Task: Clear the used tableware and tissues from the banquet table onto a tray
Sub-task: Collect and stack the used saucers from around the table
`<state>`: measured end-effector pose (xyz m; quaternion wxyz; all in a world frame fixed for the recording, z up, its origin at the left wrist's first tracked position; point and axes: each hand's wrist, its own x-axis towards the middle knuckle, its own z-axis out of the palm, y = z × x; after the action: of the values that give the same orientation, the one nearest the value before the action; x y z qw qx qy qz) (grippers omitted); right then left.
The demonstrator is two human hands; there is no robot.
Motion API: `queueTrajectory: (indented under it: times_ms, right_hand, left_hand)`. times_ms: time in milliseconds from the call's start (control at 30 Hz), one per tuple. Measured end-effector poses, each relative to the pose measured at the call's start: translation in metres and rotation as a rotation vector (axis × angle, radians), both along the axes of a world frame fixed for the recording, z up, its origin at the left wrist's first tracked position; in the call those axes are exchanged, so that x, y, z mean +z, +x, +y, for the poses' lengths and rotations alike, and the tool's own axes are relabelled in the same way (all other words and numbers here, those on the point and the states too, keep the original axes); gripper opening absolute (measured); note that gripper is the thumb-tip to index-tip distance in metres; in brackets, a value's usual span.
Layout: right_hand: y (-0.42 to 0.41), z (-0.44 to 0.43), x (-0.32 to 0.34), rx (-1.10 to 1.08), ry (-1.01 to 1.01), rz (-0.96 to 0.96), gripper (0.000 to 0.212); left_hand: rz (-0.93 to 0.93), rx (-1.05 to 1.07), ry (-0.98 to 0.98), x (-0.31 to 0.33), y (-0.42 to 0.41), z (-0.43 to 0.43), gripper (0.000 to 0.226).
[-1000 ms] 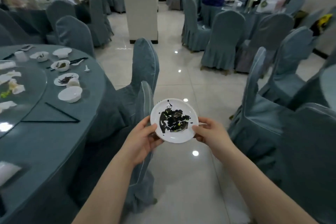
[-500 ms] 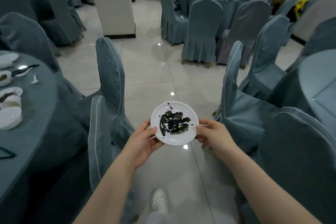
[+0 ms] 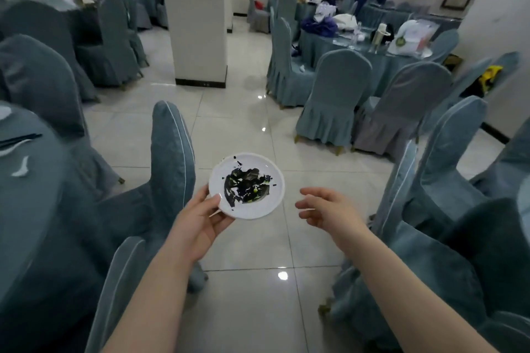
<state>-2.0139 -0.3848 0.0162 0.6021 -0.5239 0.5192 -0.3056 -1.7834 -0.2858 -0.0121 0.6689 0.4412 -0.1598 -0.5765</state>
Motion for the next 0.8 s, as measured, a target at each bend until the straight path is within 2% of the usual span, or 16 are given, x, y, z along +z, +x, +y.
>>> queueTrajectory:
  times_ms: [300, 500, 633, 800]
  right_hand:
    - [0.122, -0.099, 0.018, 0.346, -0.023, -0.043, 0.017]
    - [0.231, -0.146, 0.015, 0.723, 0.007, 0.001, 0.018]
    - [0.301, -0.157, 0.009, 0.925, -0.037, 0.047, 0.016]
    - [0.382, -0.125, -0.002, 1.161, -0.022, 0.081, 0.016]
  left_hand:
    - [0.048, 0.355, -0.067, 0.013, 0.094, -0.026, 0.029]
    - [0.039, 0.687, -0.025, 0.019, 0.142, -0.026, 0.026]
    - [0.029, 0.881, -0.025, 0.017, 0.164, -0.011, 0.024]
    - [0.018, 1.058, -0.065, 0.018, 0.185, 0.032, 0.030]
